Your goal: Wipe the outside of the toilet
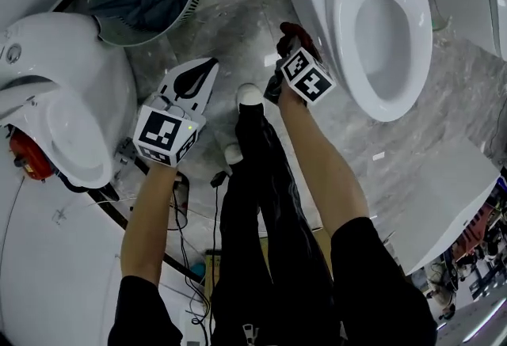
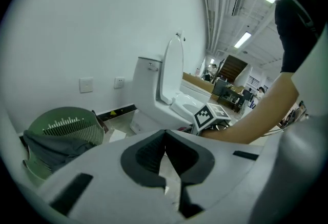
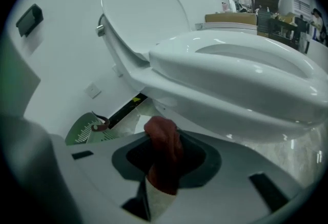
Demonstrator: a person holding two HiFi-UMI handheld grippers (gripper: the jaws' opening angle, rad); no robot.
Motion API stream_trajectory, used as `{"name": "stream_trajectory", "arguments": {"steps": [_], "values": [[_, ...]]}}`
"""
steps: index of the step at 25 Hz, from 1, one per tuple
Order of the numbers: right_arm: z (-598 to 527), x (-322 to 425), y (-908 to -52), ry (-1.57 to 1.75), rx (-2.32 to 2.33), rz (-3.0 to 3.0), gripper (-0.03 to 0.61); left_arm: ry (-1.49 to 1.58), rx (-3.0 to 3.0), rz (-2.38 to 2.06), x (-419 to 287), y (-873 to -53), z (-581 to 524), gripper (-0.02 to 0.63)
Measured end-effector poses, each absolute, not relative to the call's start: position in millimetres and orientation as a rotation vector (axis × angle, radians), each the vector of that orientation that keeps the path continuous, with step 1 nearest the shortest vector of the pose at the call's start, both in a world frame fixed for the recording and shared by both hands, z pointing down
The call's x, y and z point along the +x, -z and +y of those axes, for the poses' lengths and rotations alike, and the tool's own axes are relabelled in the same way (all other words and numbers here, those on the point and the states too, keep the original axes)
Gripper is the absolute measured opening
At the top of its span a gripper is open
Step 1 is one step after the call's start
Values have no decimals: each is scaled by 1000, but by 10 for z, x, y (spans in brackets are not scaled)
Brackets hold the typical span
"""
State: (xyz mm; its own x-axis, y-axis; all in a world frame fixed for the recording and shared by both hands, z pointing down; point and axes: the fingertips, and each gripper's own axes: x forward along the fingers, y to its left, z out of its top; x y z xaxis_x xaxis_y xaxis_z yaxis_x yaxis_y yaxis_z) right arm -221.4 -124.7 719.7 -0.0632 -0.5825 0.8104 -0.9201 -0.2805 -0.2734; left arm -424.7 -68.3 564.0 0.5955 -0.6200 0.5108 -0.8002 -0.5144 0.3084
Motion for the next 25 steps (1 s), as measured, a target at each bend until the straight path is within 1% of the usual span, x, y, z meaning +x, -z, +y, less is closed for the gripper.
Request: {"name": "stream_trajectory", "arguments": {"steps": [5,12,25], "values": [[-1656,-2246,-7409,-1307,1979,-1503,101,-468,2254,-1209,-4601,-5786,-807,8],[-1824,-2144,-7607,-1305,2112,-1371,100,-469,2219,-1224,-4733,-5992,-869,8],[-1284,-1807,-7609,-1353,2141,-1330,98,-499,2281,-1124,-4357,-5990,-672,8]]}}
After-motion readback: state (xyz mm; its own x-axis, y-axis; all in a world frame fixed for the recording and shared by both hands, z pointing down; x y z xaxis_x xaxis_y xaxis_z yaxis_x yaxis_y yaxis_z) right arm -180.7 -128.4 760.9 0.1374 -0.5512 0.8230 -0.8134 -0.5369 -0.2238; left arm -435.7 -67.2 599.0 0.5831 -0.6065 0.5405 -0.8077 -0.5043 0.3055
